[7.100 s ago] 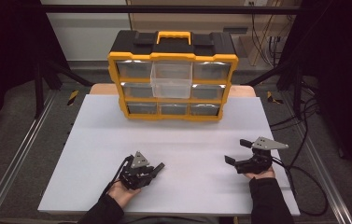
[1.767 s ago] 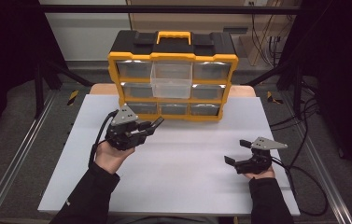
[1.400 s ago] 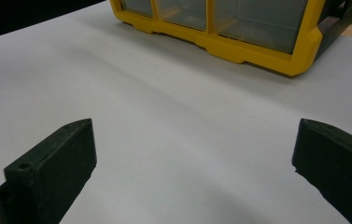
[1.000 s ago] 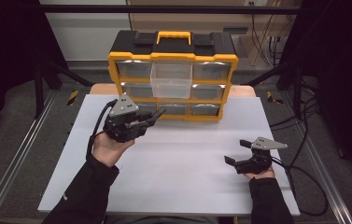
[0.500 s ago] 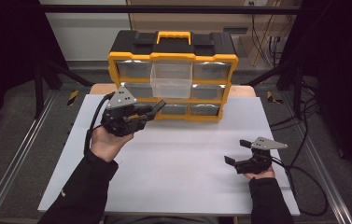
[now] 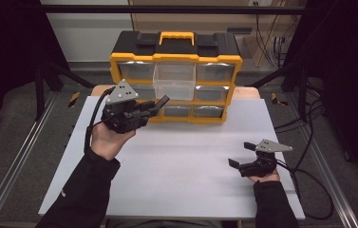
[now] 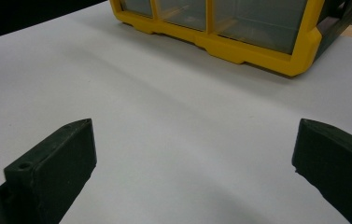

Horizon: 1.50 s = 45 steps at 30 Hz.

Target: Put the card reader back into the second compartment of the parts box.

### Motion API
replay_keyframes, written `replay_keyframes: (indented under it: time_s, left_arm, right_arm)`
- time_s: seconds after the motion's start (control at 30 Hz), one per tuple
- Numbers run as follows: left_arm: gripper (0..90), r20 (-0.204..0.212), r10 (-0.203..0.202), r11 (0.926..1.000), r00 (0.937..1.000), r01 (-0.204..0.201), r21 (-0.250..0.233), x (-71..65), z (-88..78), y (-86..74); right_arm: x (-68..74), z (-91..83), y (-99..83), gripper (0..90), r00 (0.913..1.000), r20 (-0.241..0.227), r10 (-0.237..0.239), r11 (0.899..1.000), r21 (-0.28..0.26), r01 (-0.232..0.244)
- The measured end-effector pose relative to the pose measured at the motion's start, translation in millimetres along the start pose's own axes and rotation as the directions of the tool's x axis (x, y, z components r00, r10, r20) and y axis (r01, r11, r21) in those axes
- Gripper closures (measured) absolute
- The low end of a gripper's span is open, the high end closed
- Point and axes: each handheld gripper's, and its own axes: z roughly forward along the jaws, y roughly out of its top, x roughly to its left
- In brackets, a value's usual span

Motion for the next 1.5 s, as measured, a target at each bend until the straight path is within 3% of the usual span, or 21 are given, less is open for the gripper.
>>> replay_keyframes:
  time_s: [0.57, 1.5]
  left_arm:
    - [72.3, -0.007, -0.003, 0.9997, 1.0000, 0.003, -0.024, 4.2, -2.0, 19.7]
    - [72.2, -0.041, -0.029, 0.9980, 0.9988, 0.026, -0.058, 24.5, -1.3, 49.3]
  right_arm:
    - [0.1, -0.1, 0.0, 0.4, 1.0000, -0.002, 0.000, 1.000, 0.000, 0.000]
    - [0.1, -0.2, 0.1, 0.5, 1.0000, -0.003, 0.000, 1.000, -0.001, 0.000]
